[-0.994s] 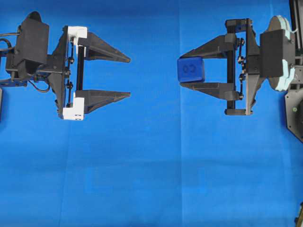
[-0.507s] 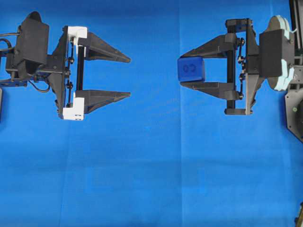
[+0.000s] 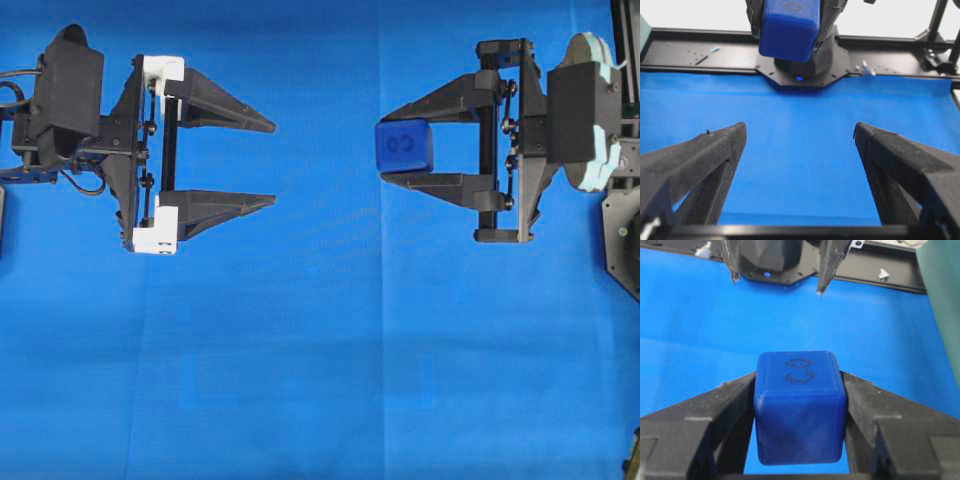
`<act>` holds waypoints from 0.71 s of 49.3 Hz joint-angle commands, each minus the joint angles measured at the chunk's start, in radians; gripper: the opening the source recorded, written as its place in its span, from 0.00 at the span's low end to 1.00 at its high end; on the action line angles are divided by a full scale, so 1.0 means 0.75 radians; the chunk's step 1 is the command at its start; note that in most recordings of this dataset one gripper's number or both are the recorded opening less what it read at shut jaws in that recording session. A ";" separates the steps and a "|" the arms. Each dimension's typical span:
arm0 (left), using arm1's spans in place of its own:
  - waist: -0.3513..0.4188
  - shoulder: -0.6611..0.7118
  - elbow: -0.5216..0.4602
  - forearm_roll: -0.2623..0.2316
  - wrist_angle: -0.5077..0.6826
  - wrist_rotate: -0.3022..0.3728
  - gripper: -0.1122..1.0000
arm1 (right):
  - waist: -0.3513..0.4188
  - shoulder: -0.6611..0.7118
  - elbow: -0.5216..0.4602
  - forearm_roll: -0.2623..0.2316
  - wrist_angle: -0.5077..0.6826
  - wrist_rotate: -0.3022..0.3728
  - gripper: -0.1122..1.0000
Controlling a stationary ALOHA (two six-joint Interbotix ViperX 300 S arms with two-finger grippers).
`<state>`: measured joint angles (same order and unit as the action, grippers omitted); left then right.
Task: Handover the blue block to the right arm after grasping it with the left arm, then place it in the designated position.
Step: 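Rotate and lower the held cube toward the table center with the right gripper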
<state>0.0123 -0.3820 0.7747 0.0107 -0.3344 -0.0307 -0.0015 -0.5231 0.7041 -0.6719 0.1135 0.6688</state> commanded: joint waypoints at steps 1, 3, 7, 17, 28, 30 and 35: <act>0.000 -0.025 -0.014 0.000 -0.010 0.002 0.94 | 0.002 -0.016 -0.043 0.000 0.010 0.006 0.48; 0.002 -0.025 -0.014 0.002 -0.010 0.002 0.94 | 0.004 -0.014 -0.043 0.002 0.018 0.008 0.48; 0.000 -0.022 -0.014 0.000 -0.010 0.002 0.94 | 0.018 -0.016 -0.043 0.004 0.053 0.008 0.48; 0.000 -0.025 -0.016 0.002 -0.010 0.002 0.94 | 0.067 -0.014 -0.043 0.012 0.233 0.008 0.48; 0.000 -0.022 -0.016 0.002 -0.010 0.002 0.94 | 0.112 -0.016 -0.043 0.067 0.417 0.004 0.48; 0.000 -0.022 -0.016 0.000 -0.010 0.002 0.94 | 0.123 -0.016 -0.041 0.076 0.458 0.002 0.48; 0.000 -0.022 -0.016 0.000 -0.010 0.002 0.94 | 0.145 -0.016 -0.041 0.098 0.544 0.002 0.48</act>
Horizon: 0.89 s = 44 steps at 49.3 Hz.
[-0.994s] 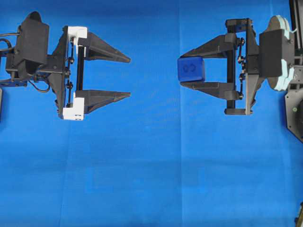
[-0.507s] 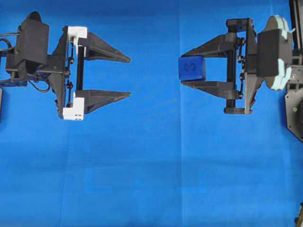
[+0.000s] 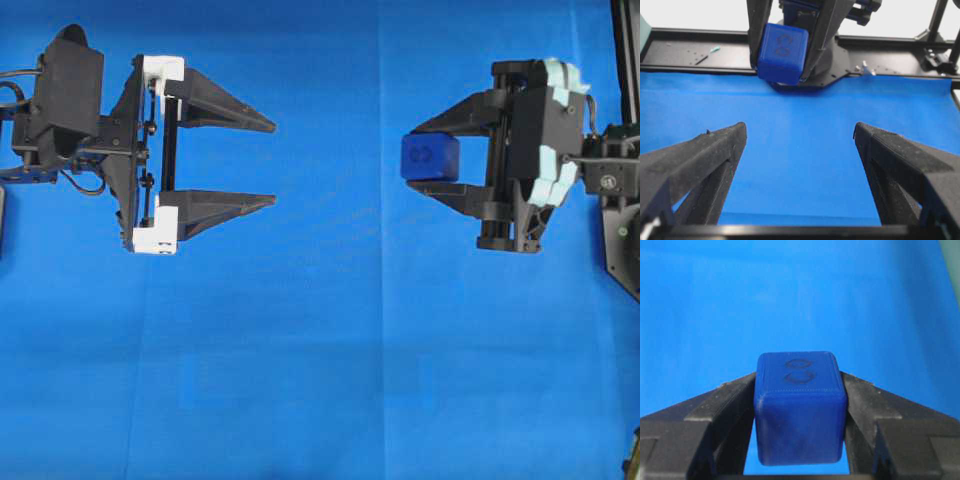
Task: Handover the blue block to the right arm after grasping it with the left arm, then place it in the designated position.
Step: 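Rotate and lower the held cube toward the table center with the right gripper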
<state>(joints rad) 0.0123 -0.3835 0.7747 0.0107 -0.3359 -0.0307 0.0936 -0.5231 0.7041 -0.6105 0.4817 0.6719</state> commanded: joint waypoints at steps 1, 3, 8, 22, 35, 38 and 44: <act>0.000 -0.020 -0.016 0.000 -0.008 0.002 0.94 | 0.025 -0.016 -0.041 0.020 0.065 -0.002 0.48; 0.000 -0.020 -0.014 0.002 -0.008 0.002 0.94 | 0.033 -0.016 -0.041 0.031 0.088 -0.004 0.48; 0.000 -0.020 -0.016 0.002 -0.008 0.002 0.94 | 0.049 -0.016 -0.041 0.045 0.121 -0.004 0.48; 0.000 -0.022 -0.016 0.002 -0.008 0.000 0.94 | 0.051 -0.014 -0.041 0.049 0.127 -0.006 0.48; 0.000 -0.020 -0.018 0.002 -0.008 0.000 0.94 | 0.051 -0.016 -0.041 0.049 0.127 -0.006 0.48; 0.000 -0.020 -0.018 0.002 -0.008 0.000 0.94 | 0.051 -0.014 -0.041 0.049 0.127 -0.008 0.48; 0.000 -0.022 -0.018 0.000 -0.008 0.000 0.94 | 0.051 -0.016 -0.041 0.049 0.125 -0.008 0.48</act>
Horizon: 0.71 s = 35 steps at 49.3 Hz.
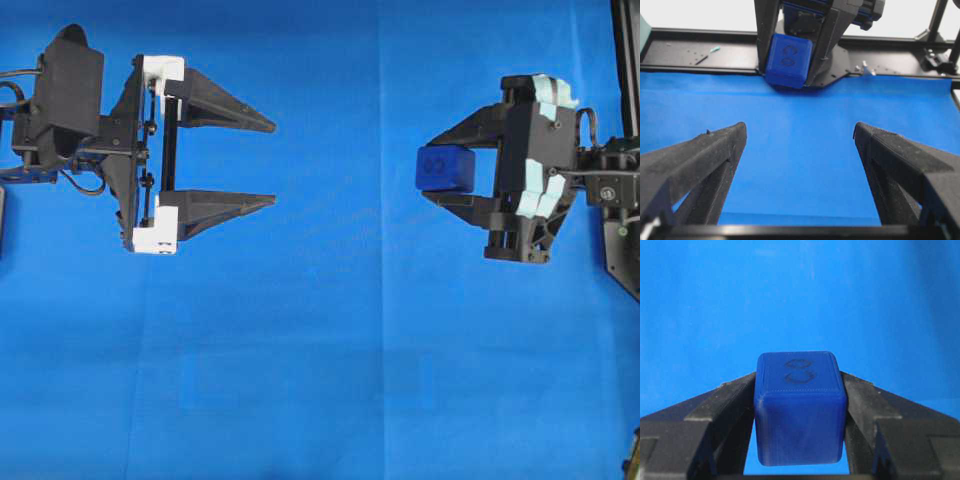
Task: Handover the blue block to the right arm after grasping it with the left arm, then place it in the designated position.
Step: 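Rotate and lower the held cube toward the table center with the right gripper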
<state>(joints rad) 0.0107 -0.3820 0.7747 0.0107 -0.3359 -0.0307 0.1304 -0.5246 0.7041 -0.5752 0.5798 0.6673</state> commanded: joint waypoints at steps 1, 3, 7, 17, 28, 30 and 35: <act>0.002 -0.022 -0.018 0.002 -0.008 0.000 0.94 | 0.002 -0.014 -0.041 0.002 -0.006 -0.002 0.48; 0.002 -0.022 -0.018 0.002 -0.008 0.000 0.94 | 0.002 -0.012 -0.041 0.002 -0.006 -0.002 0.48; 0.002 -0.025 -0.018 0.002 -0.008 0.000 0.94 | 0.002 -0.012 -0.041 0.002 -0.006 -0.002 0.48; 0.002 -0.025 -0.018 0.002 -0.008 0.000 0.94 | 0.002 -0.012 -0.041 0.002 -0.006 -0.002 0.48; 0.002 -0.022 -0.018 0.002 -0.008 0.000 0.94 | 0.002 -0.012 -0.041 0.002 -0.006 0.000 0.48; 0.002 -0.022 -0.018 0.002 -0.008 0.000 0.94 | 0.002 -0.012 -0.041 0.002 -0.006 0.002 0.48; 0.002 -0.025 -0.016 0.000 -0.006 0.000 0.94 | 0.000 -0.002 -0.031 0.000 -0.029 0.004 0.48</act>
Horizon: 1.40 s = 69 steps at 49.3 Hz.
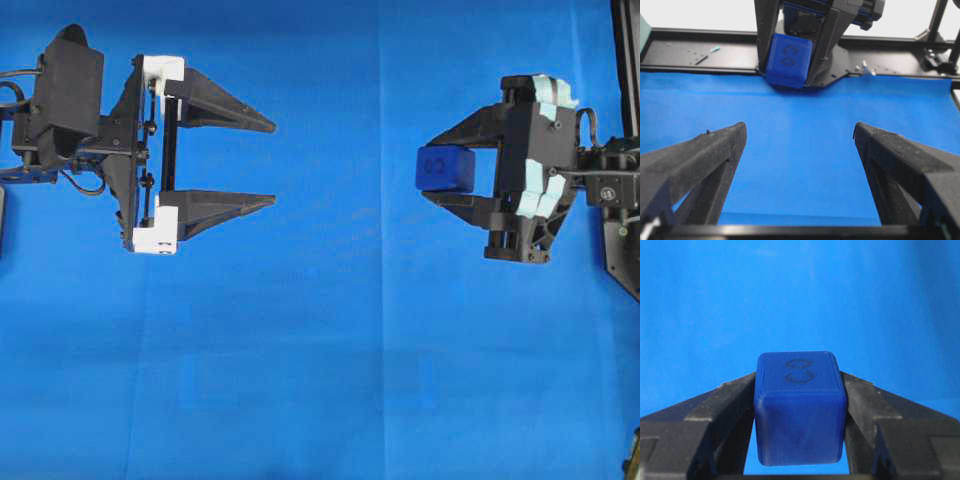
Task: Handover the blue block to the right arm after grasping it with the left arm, then place it in the designated position.
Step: 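Rotate and lower the held cube toward the table center with the right gripper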
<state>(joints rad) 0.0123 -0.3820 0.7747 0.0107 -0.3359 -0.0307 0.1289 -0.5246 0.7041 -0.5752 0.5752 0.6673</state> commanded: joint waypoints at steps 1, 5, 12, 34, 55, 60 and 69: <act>0.000 -0.025 -0.018 0.002 -0.008 0.000 0.94 | 0.004 0.004 -0.029 0.002 -0.029 0.004 0.48; 0.000 -0.022 -0.016 0.002 -0.006 0.000 0.94 | -0.002 0.033 -0.012 0.000 -0.080 0.006 0.48; 0.000 -0.025 -0.016 0.002 -0.008 -0.004 0.94 | -0.025 0.094 0.025 0.000 -0.207 0.010 0.48; 0.000 -0.022 -0.014 0.002 -0.004 -0.010 0.94 | -0.182 0.393 0.149 0.002 -0.736 0.010 0.48; 0.000 -0.022 -0.018 0.000 -0.004 -0.012 0.94 | -0.245 0.777 0.104 0.002 -1.066 0.008 0.48; 0.000 -0.018 -0.020 0.000 -0.004 -0.012 0.94 | -0.250 0.826 0.086 0.008 -1.094 0.008 0.48; 0.000 -0.018 -0.020 0.002 -0.004 -0.016 0.94 | -0.260 0.847 0.084 0.027 -1.109 0.008 0.48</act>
<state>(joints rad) 0.0107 -0.3835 0.7747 0.0107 -0.3344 -0.0414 -0.0614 0.1197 0.7808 -0.5599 -0.2439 0.6734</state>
